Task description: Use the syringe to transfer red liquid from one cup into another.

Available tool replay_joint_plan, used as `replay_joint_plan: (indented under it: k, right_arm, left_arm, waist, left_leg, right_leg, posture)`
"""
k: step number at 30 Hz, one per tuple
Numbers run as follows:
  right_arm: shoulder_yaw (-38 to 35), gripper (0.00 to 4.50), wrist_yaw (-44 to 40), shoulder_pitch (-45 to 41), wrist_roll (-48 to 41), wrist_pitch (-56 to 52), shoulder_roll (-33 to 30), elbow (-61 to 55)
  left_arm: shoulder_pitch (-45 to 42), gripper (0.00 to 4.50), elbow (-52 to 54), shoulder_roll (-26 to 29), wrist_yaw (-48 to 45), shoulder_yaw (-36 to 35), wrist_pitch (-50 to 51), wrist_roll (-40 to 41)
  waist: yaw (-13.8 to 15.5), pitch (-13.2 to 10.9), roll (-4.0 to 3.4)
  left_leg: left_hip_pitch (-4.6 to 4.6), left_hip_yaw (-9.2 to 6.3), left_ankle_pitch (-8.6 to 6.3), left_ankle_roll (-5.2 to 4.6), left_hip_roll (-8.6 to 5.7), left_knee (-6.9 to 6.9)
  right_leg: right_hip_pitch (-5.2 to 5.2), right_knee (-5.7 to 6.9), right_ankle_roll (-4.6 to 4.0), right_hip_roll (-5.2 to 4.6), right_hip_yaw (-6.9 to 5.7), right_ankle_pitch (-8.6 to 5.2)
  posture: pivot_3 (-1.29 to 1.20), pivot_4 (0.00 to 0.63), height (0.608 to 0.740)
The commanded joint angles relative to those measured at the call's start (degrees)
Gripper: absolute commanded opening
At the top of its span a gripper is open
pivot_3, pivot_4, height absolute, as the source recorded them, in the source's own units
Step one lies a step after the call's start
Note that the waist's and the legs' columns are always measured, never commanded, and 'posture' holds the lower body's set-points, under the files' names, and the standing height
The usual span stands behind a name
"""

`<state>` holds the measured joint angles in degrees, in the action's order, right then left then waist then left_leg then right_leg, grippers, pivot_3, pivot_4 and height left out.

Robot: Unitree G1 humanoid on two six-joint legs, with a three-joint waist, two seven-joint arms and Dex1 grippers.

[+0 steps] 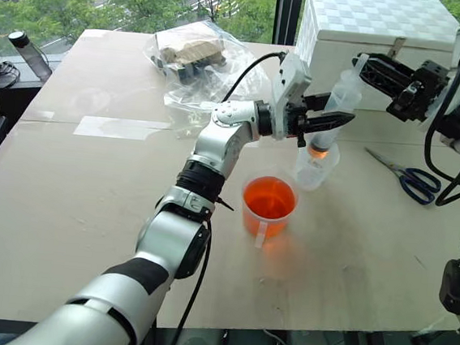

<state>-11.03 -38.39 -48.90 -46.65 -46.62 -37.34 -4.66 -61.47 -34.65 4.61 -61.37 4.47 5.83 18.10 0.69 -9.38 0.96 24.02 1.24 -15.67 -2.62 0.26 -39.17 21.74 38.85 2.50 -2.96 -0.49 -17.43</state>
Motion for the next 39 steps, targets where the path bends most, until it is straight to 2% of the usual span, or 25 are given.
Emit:
replay_joint_plan:
  k: [1,14,33,36,39]
  right_arm:
    - [-0.4,0.08,-0.6,-1.3,0.1,-0.7,-1.2,-2.2]
    - [3.5,0.08,-4.2,2.8,3.7,-2.5,-5.6,-4.9]
    - [6.5,0.08,-6.6,4.5,8.4,-1.6,-5.3,-4.2]
    - [5.1,1.08,-8.3,3.7,6.7,-2.0,-5.1,-4.1]
    - [1.8,2.53,-6.6,3.2,5.9,-0.6,-3.7,-4.0]
  left_arm:
    - [-3.1,1.37,0.6,-0.8,-0.6,-0.6,-2.2,0.2]
    - [-5.8,1.37,-2.6,-1.4,-0.2,-1.9,-4.6,0.6]
    - [-6.6,1.37,0.0,-1.4,1.3,-3.1,-4.0,1.2]
    - [-6.4,1.37,0.2,-1.5,1.5,-3.0,-4.0,1.1]
    - [-6.4,1.37,0.2,-1.4,2.0,-3.2,-4.0,1.0]
  waist:
    - [0.0,0.0,-0.01]
    - [0.0,0.0,0.0]
    - [0.0,0.0,0.0]
    - [0.0,0.0,0.0]
    - [-0.1,0.0,0.0]
  left_leg:
    - [0.0,0.0,0.0,0.0,0.0,0.0]
    - [0.0,0.01,0.0,0.0,0.0,0.0]
    - [0.0,0.0,0.0,0.0,0.0,-0.01]
    - [0.0,0.0,0.0,0.0,0.0,-0.01]
    - [0.0,0.0,0.0,0.0,0.0,-0.01]
  right_leg:
    - [0.0,0.0,0.0,0.0,0.0,0.0]
    - [0.0,0.0,0.0,0.0,0.01,0.0]
    - [0.0,0.0,0.0,0.0,0.0,0.0]
    - [0.0,-0.01,0.0,0.0,0.0,0.0]
    - [0.01,0.0,0.0,0.01,0.0,0.0]
  posture:
    - [0.0,0.15,0.74]
    - [0.0,0.15,0.74]
    - [0.0,0.15,0.74]
    - [0.0,0.15,0.74]
    - [0.0,0.15,0.74]
